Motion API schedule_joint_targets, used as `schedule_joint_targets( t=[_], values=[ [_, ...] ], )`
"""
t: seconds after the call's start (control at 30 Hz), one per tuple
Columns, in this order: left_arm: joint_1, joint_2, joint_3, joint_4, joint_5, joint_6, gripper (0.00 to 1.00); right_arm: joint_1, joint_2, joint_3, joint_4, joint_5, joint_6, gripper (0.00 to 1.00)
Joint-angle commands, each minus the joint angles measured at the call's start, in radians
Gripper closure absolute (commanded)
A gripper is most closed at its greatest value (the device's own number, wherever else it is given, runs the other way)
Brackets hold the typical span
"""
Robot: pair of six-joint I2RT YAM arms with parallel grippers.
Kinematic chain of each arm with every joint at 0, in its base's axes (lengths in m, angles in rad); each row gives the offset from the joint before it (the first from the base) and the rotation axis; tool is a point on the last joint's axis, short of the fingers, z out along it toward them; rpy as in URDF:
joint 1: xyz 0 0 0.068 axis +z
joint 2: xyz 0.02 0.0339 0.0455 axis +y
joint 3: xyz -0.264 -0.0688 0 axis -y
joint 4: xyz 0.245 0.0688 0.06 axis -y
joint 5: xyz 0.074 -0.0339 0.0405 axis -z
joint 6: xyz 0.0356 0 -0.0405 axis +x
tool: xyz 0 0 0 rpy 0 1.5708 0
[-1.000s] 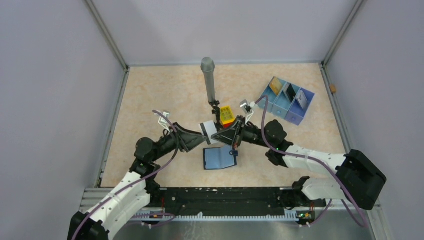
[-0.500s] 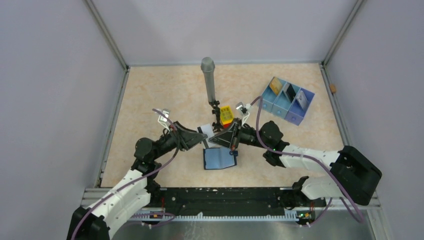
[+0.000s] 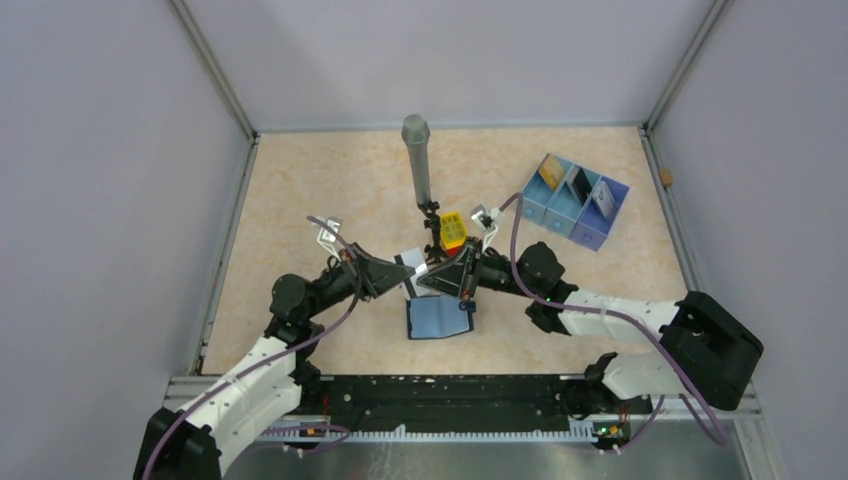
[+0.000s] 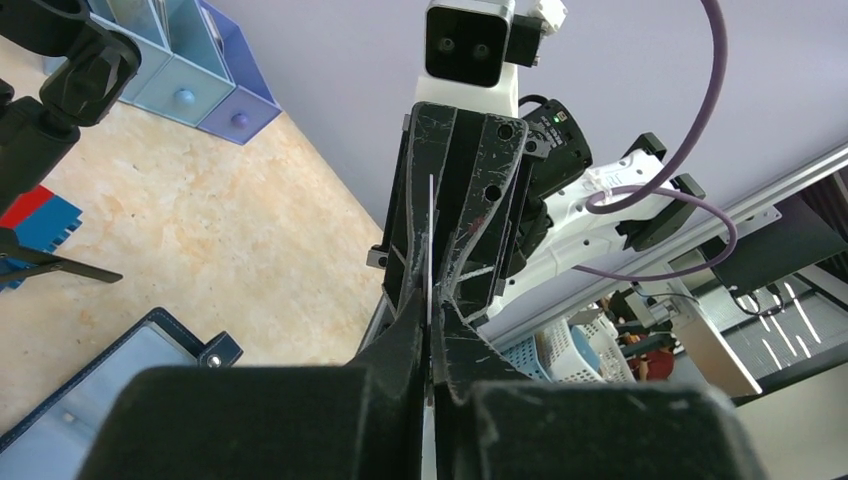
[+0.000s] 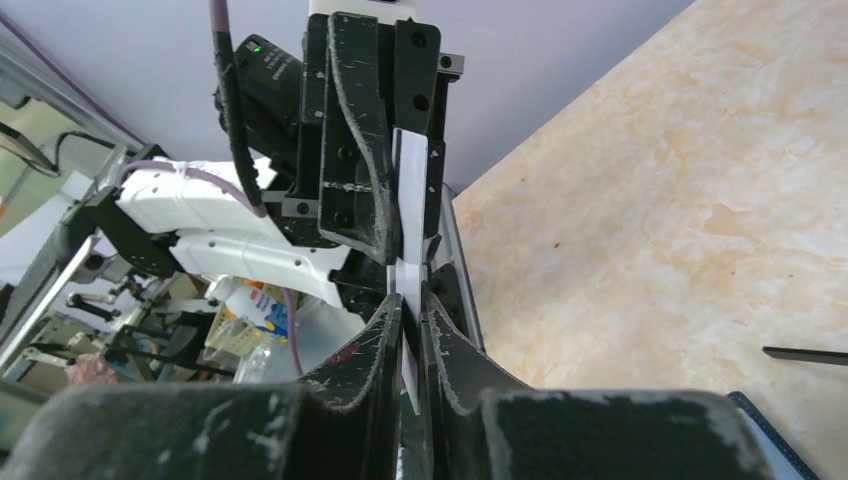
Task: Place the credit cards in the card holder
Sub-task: Insert the credit card into the card holder.
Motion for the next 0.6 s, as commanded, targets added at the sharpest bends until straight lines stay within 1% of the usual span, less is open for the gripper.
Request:
schedule_joint_targets(
  t=[0.0, 0.07, 0.1, 0.17, 0.27, 0.3, 0.4, 0.57],
  values=[
    [-0.001, -0.014, -0.004, 0.019, -0.004, 0.007, 1.0, 0.013, -0.044, 0.043, -0.096, 0.079, -0.055, 0.75],
    [0.0, -0.031, 0.001, -0.086, -0.058, 0.034, 1.0, 0.013, -0.081, 0.048, -0.19, 0.134, -0.082, 0.54],
    [0.0, -0.036, 0.006, -0.134, -0.08, 0.049, 1.0, 0.012, -0.102, 0.048, -0.245, 0.16, -0.1, 0.46],
    [0.001, -0.036, 0.012, -0.202, -0.102, 0.08, 1.0, 0.012, -0.144, 0.05, -0.356, 0.222, -0.127, 0.39],
    [0.0, -0.019, 0.025, -0.274, -0.115, 0.115, 1.0, 0.013, -0.206, 0.054, -0.557, 0.324, -0.158, 0.23],
    [0.0, -0.009, 0.031, -0.296, -0.117, 0.124, 1.0, 0.013, -0.221, 0.059, -0.633, 0.372, -0.162, 0.2],
    [0.002, 0.035, 0.045, -0.356, -0.117, 0.148, 1.0, 0.014, -0.252, 0.062, -0.81, 0.482, -0.15, 0.19],
    [0.002, 0.125, 0.048, -0.398, -0.106, 0.178, 1.0, 0.024, -0.275, 0.024, -0.984, 0.648, -0.05, 0.18]
  ],
)
